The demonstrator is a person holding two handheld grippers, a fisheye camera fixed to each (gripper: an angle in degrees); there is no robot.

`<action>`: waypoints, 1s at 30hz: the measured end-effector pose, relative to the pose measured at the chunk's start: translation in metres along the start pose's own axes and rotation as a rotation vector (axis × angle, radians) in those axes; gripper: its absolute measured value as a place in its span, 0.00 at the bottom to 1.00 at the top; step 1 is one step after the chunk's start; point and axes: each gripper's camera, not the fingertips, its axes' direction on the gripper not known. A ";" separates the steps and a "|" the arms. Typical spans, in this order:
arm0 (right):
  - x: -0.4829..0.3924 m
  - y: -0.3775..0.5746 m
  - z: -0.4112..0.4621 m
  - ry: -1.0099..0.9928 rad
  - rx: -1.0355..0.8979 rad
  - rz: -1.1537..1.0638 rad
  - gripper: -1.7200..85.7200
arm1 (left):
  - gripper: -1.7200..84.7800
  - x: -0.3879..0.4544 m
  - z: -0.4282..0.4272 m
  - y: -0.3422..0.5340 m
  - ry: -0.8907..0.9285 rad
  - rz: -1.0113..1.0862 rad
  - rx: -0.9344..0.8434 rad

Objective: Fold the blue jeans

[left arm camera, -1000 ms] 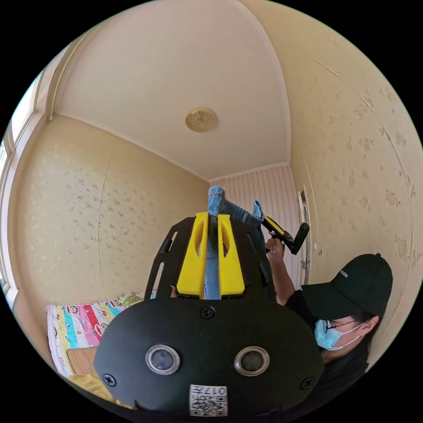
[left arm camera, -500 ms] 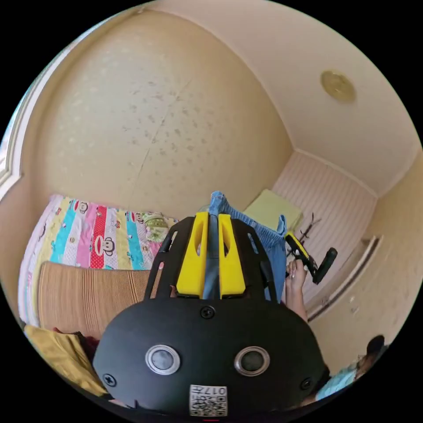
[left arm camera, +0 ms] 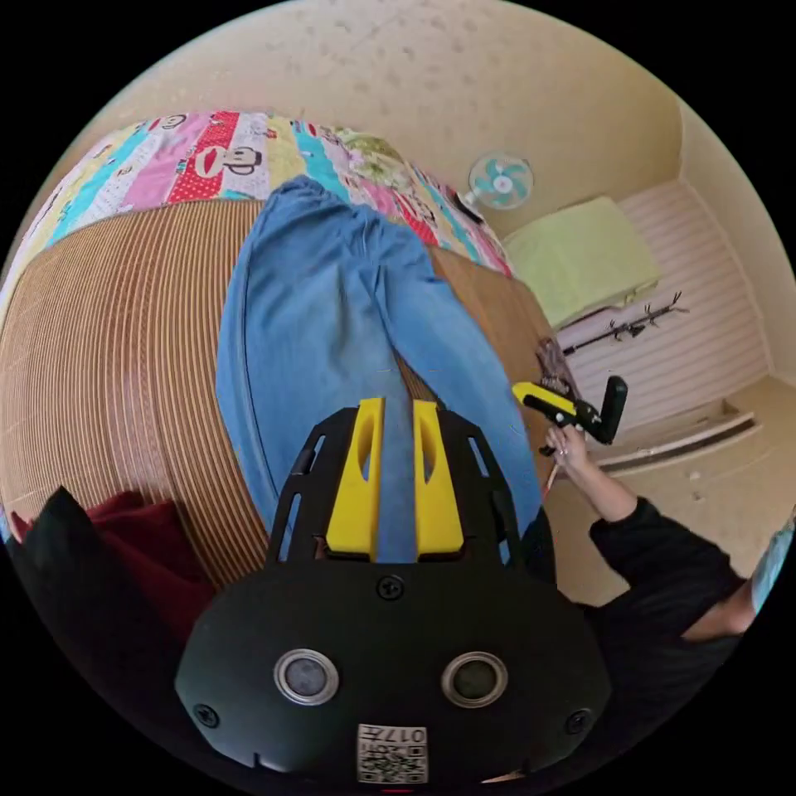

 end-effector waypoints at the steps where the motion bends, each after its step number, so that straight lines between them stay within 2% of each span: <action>1: 0.002 0.040 0.000 -0.057 -0.025 0.035 0.06 | 0.10 0.006 0.007 0.016 0.001 0.042 -0.027; 3: -0.002 0.088 -0.011 -0.159 -0.022 0.077 0.07 | 0.11 0.036 0.022 0.082 -0.004 0.136 -0.085; 5: -0.019 0.134 -0.032 -0.272 0.001 0.118 0.08 | 0.12 0.051 0.017 0.127 -0.045 0.120 -0.040; 8: -0.047 0.167 -0.036 -0.433 -0.019 0.151 0.10 | 0.13 0.054 -0.001 0.196 -0.110 -0.009 0.059; 12: -0.078 0.185 -0.022 -0.537 -0.112 0.143 0.11 | 0.14 0.042 -0.028 0.274 -0.348 -0.208 0.178; 14: -0.085 0.192 -0.023 -0.468 -0.101 0.132 0.11 | 0.14 0.029 -0.024 0.289 -0.321 -0.271 0.133; 16: -0.078 0.192 -0.028 -0.489 -0.079 0.161 0.11 | 0.14 0.017 -0.015 0.296 -0.274 -0.292 0.108; 19: -0.073 0.183 -0.022 -0.595 -0.185 0.148 0.11 | 0.11 -0.001 0.001 0.295 -0.344 -0.319 0.089; 22: -0.080 0.181 -0.012 -0.557 -0.286 0.077 0.08 | 0.07 -0.013 -0.004 0.289 -0.357 -0.308 0.075; 25: -0.066 0.181 -0.034 -0.574 -0.272 0.106 0.05 | 0.02 -0.026 -0.022 0.295 -0.142 -0.239 0.070; 27: -0.052 0.183 -0.069 -0.700 -0.178 0.117 0.05 | 0.02 -0.041 -0.054 0.317 0.200 -0.183 0.191; 30: -0.032 0.193 -0.116 -0.806 -0.125 0.043 0.04 | 0.01 -0.074 -0.087 0.360 0.472 -0.198 0.380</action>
